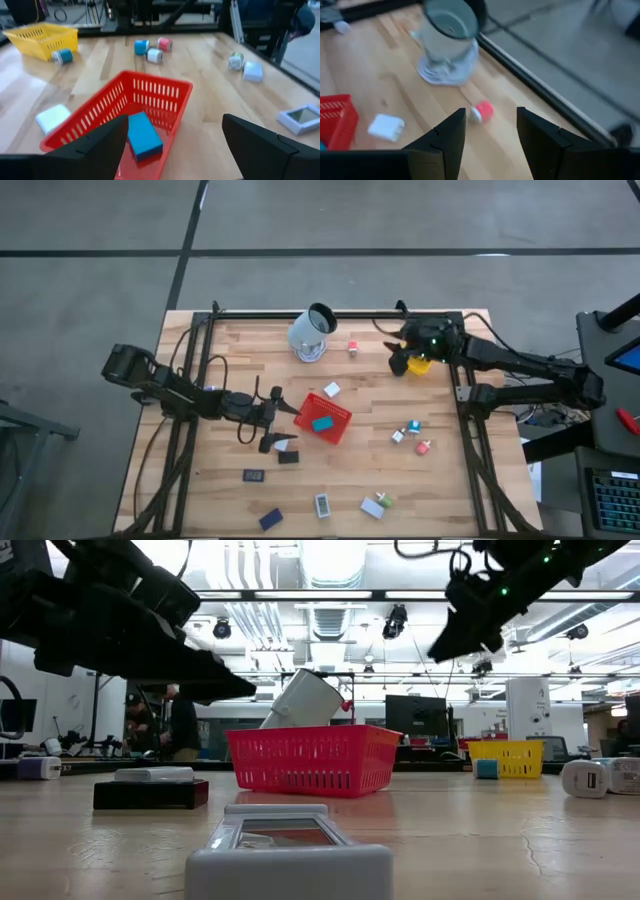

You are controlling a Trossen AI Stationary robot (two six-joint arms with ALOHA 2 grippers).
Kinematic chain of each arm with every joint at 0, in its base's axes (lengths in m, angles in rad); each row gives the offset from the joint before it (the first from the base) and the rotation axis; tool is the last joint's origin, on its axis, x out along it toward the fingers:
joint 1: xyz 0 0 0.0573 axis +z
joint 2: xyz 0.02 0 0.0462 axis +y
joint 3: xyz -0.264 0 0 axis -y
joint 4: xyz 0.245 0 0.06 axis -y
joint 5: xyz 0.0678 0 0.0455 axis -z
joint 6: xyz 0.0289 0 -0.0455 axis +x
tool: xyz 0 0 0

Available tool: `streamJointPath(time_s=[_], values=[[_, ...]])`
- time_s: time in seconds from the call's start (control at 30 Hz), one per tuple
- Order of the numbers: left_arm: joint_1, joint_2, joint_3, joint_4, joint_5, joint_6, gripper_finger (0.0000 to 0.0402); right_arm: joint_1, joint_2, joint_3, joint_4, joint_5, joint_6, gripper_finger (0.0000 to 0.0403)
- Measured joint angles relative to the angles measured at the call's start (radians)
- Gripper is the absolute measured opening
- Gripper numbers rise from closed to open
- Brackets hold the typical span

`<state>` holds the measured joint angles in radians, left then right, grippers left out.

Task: Pick & Place Office items
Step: Put the top blue digital clock into the red basket

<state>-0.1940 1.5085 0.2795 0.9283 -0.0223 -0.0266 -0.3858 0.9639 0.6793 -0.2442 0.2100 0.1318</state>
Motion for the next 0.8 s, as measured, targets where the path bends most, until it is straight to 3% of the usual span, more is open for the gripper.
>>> streamJointPath(time_s=[0.17,0.4,0.6,0.8], values=[[-0.008,-0.046,0.076,-0.196,-0.010,-0.005,0.0328,0.134,0.000,-0.074,0.206,0.083,-0.062,0.0169],[-0.086,-0.136,0.216,-0.586,-0.119,-0.014,0.0328,0.276,0.000,-0.194,0.515,0.149,-0.118,0.0169],[-0.184,-0.165,0.351,-0.965,-0.201,-0.143,0.0328,0.418,0.000,-0.282,0.758,0.237,-0.262,0.0169],[-0.280,-0.165,0.455,-1.246,-0.251,-0.292,0.0328,0.538,0.000,-0.354,0.998,0.244,-0.375,0.0169]])
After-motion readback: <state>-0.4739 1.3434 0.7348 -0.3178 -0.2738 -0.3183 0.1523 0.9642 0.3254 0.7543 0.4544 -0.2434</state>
